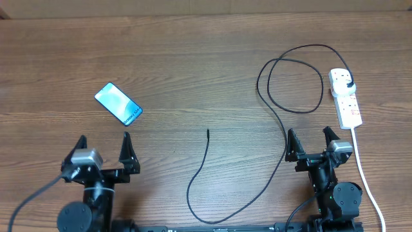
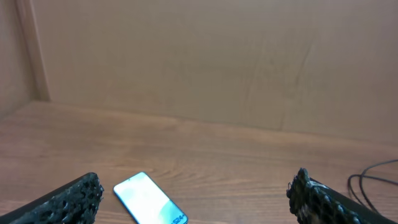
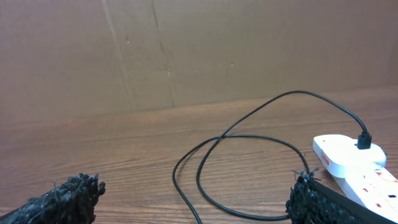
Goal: Plug charger to phone and switch on socket
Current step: 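Move the left gripper forward over the Galaxy phone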
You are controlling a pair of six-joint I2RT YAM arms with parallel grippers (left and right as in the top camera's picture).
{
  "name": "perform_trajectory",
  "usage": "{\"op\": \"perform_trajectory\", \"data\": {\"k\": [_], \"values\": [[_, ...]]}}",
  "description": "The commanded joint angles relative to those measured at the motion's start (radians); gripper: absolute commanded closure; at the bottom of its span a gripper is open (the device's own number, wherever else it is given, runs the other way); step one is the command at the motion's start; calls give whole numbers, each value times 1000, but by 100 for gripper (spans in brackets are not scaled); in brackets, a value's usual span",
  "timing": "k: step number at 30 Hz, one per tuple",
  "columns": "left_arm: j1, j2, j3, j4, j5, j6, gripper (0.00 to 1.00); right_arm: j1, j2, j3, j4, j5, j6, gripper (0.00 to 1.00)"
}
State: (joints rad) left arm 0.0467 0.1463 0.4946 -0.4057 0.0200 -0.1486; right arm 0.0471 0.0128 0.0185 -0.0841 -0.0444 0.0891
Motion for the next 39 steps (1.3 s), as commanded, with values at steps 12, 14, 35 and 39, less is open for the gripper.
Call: {"op": "perform_trajectory", "data": {"k": [12,14,35,39], "values": [[5,582,526,-236,-31,37,0,-3,-11,-11,2,6,-5,0],[5,654,604,-291,-31,37,1,-3,-11,-11,2,6,-5,0],[5,1316,1313,-908,54,-5,1,-3,-11,-11,2,6,-5,0],[5,1350,1313,-958,152,-5,1,-3,-11,-11,2,6,-5,0]]}}
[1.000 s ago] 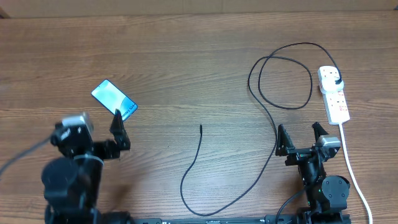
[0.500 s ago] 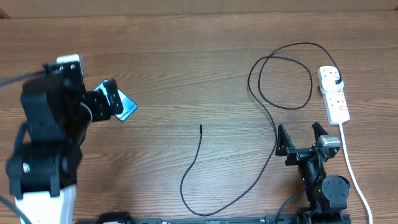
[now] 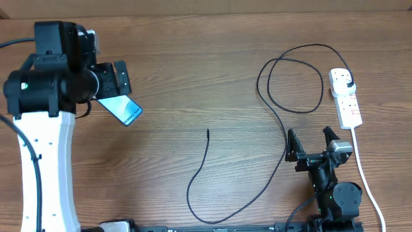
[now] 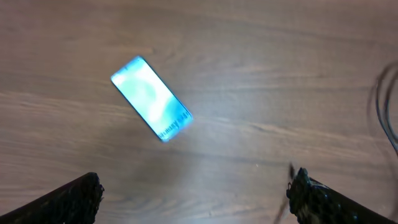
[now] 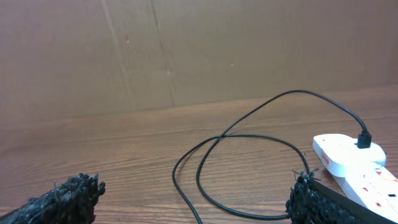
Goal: Plug charger to phone and switch on socket
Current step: 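Move the left gripper forward over the Galaxy phone, then lower the left gripper and align its fingers around the phone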
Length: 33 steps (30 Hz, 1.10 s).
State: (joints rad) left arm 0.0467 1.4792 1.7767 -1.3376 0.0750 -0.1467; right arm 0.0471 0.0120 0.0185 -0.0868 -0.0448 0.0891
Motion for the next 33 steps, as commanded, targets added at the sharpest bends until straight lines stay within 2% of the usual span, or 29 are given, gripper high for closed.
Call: {"op": "perform_trajectory", "data": {"k": [1,7,16,23,28,33], "values": [[5,25,31,-42,119,-7,0,-3,-10,-11,4,7,-5,0],[5,51,31,-39,135,-20,0,-3,-10,-11,4,7,-5,0],[9,52,32,-45,21,-248,0,-3,-10,-11,5,6,-5,0],[47,76,33,-57,19,-300,0,-3,-10,-11,4,7,-5,0],[54,167,82,-117,16,-307,0,-3,-10,-11,4,6,-5,0],[54,274,178,-185,-69,-357,0,-3,-10,-11,4,7,-5,0]]}}
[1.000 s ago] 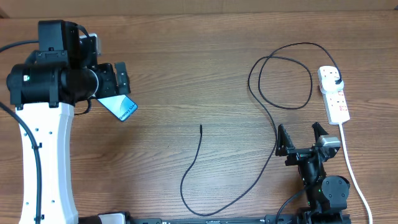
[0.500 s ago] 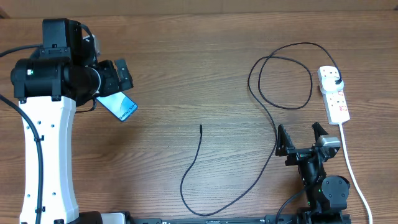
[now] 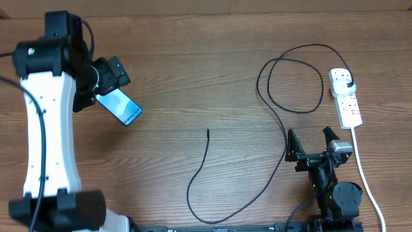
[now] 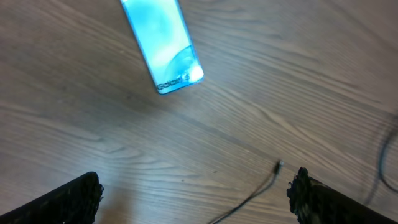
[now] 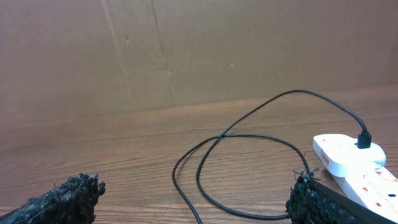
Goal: Plug charger to phone and switch on socket
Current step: 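Lower the left gripper and align its fingers around the phone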
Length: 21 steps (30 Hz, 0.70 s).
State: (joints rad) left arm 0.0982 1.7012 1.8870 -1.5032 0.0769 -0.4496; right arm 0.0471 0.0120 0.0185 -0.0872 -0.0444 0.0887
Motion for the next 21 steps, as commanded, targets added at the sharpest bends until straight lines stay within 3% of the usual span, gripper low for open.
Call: {"op": "perform_trajectory", "data": {"k": [1,8,21], "values": [[2,66,80,-24,-84,-73,0,-3,-10,-11,5,6,-5,0],[2,110,94,-21,-166,-243,0,-3,-10,-11,5,6,-5,0],[0,110,92,19,-162,-247,0,-3,-10,-11,5,6,-5,0]]}}
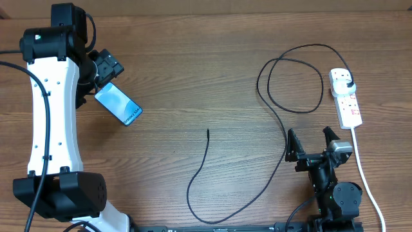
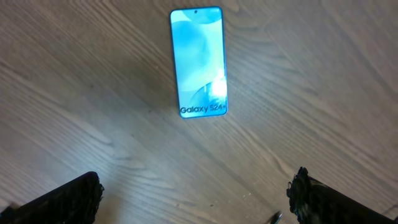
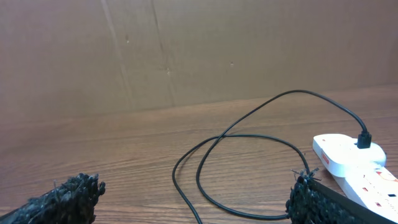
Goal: Plug charger to phone and switch on socket
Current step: 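Lower the left gripper and align its fingers around the phone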
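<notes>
A phone [image 1: 118,104] [image 2: 198,61] with a lit blue screen lies flat on the wooden table at the left. My left gripper [image 1: 95,72] [image 2: 194,198] hangs open above it, nothing between its fingers. The black charger cable [image 1: 283,122] [image 3: 211,163] runs from the white socket strip [image 1: 345,97] [image 3: 354,163], loops, and ends in a free plug [image 1: 208,132] at mid table. My right gripper [image 1: 313,143] [image 3: 194,198] rests open near the front edge, left of the strip's white lead.
A brown cardboard wall [image 3: 186,50] closes the far side of the table. The white lead [image 1: 364,171] of the socket strip runs down the right edge past the right arm's base.
My left gripper has shifted slightly up and turned, so the phone now lies squarely lengthwise in its view. The right arm, cable and socket strip are unchanged.
Both arms first rested open at the front edge. Then the left arm was raised over the left side with the phone below its open fingers. It stayed over the phone, turning, and now looks straight down on it. The right arm has not moved.
</notes>
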You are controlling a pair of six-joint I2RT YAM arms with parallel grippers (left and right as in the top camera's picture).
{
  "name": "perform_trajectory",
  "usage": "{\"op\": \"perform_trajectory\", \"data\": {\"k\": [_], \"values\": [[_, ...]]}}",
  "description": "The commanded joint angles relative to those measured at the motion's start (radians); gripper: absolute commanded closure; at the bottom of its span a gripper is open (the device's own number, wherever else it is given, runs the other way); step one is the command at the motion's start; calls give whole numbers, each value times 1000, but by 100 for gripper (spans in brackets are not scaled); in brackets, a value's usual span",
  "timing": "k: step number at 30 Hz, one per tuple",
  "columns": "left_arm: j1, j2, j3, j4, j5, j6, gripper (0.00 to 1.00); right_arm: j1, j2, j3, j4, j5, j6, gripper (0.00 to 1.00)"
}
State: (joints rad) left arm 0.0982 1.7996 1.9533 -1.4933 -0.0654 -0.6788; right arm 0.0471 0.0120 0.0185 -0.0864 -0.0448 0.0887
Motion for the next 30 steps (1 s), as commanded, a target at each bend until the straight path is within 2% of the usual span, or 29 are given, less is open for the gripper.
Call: {"op": "perform_trajectory", "data": {"k": [1,16,30], "values": [[0,12,26,9,-19,-17,0,-3,-10,-11,4,7,-5,0],[0,22,2,13,-24,-18,0,-3,-10,-11,4,7,-5,0],[0,180,2,45,-20,-18,0,-3,-10,-11,4,7,-5,0]]}}
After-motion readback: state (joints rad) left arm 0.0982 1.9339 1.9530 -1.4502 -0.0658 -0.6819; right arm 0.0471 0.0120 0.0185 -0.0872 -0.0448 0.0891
